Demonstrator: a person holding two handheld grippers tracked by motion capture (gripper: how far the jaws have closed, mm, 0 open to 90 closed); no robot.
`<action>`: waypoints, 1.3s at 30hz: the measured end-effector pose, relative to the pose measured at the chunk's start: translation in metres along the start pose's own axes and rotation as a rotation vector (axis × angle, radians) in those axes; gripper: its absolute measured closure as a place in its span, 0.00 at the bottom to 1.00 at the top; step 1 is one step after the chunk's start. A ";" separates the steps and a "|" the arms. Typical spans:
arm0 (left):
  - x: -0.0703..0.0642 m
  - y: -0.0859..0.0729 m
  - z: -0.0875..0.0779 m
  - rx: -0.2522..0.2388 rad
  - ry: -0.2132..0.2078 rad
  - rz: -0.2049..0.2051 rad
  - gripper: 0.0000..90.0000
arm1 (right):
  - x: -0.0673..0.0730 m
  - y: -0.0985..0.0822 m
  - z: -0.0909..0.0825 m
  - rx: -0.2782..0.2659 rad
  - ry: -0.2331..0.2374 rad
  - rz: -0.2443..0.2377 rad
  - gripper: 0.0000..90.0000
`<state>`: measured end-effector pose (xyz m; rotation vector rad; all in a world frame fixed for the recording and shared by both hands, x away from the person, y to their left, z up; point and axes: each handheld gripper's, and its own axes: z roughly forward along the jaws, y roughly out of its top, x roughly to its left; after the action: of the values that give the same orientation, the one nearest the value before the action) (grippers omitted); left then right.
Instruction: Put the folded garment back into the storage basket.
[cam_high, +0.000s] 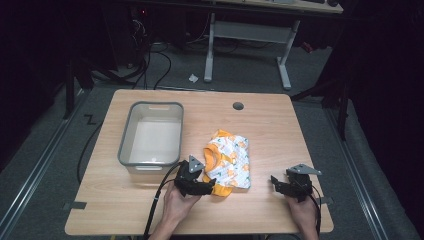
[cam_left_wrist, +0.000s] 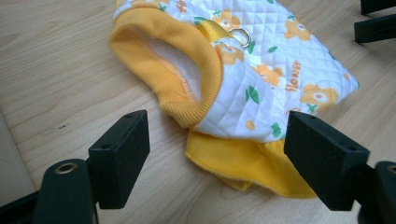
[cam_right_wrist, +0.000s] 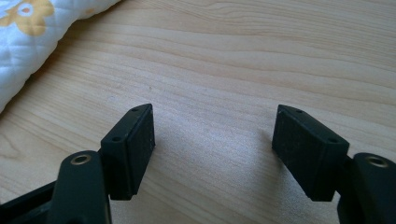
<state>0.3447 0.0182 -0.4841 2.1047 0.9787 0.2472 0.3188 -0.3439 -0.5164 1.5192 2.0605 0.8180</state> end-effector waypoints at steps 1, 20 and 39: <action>0.000 0.001 0.001 0.005 -0.003 -0.001 0.25 | 0.000 0.000 0.000 0.000 0.000 0.000 0.34; 0.010 0.044 0.036 0.046 -0.009 -0.047 0.19 | 0.000 0.000 0.000 0.000 -0.001 -0.001 0.34; 0.017 0.050 0.086 0.167 0.042 -0.098 0.20 | 0.000 0.000 0.000 0.000 0.000 0.000 0.34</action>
<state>0.4243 -0.0386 -0.5080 2.2016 1.1594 0.1656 0.3187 -0.3439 -0.5164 1.5187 2.0608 0.8179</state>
